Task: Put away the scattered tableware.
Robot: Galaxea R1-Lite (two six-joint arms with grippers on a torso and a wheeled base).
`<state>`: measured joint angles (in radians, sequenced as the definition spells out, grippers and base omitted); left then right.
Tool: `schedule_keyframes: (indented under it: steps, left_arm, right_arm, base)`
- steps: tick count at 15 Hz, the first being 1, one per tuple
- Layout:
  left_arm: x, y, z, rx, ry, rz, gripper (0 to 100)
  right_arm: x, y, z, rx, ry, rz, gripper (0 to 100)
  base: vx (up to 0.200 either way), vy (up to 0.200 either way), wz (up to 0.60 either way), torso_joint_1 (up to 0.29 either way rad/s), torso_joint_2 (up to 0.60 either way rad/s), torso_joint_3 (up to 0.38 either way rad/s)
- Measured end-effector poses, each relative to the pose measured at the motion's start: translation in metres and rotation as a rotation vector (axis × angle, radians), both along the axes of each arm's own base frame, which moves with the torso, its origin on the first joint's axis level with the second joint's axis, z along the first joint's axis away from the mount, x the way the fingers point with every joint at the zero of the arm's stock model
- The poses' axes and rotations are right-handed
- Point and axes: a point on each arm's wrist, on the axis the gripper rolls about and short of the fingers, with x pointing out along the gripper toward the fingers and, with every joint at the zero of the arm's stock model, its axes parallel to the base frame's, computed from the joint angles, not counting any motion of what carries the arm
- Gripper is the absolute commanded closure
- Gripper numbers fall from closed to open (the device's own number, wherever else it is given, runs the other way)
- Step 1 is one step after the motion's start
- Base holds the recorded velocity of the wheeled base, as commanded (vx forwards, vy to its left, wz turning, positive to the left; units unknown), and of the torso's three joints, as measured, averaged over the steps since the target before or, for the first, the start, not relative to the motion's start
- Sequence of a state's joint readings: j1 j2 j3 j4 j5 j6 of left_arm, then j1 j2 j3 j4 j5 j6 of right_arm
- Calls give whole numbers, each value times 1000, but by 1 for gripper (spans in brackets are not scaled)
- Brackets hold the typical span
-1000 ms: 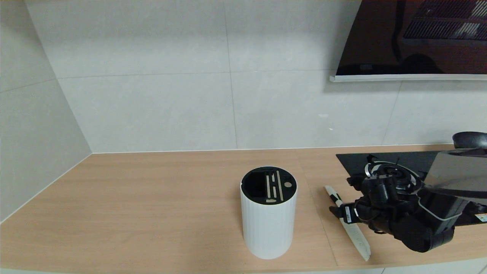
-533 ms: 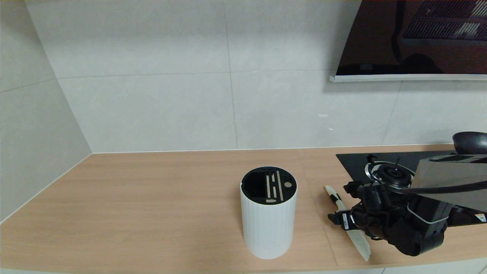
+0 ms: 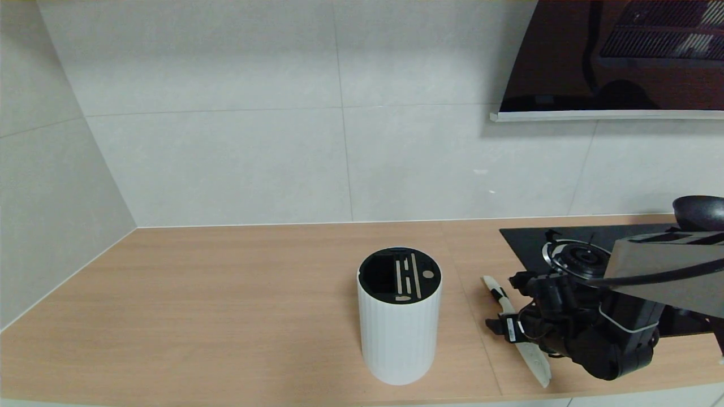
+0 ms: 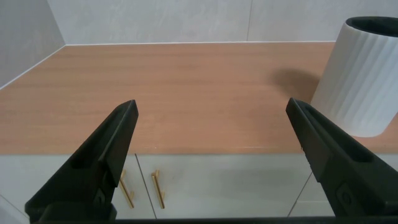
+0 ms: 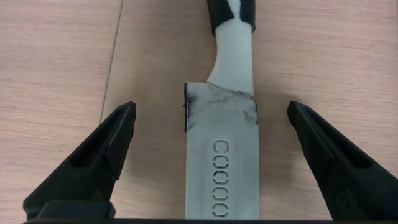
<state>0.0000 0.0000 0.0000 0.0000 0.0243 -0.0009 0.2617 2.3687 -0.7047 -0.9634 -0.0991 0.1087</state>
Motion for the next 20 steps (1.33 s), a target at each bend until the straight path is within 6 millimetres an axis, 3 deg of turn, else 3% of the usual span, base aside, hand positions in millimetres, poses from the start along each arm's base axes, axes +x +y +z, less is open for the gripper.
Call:
schedule_keyframes:
  steps: [1,14,17,20]
  left_arm:
    - [0,0,0,0,0,0,0]
    - [0,0,0,0,0,0,0]
    - [0,0,0,13,0,0,0]
    - [0,0,0,22,1,0,0]
  right_arm:
    - [0,0,0,0,-3,-1,100]
    - [4,0,-4,-12,-31,-25,100]
    - [1,-2,16,-17,-76,-47,100]
    - [-9,-2,50,1,-142,-41,100]
  base:
    - [0,0,0,0,0,0]
    - [0,0,0,0,0,0]
    - [0,0,0,0,0,0]
    - [0,0,0,0,0,0]
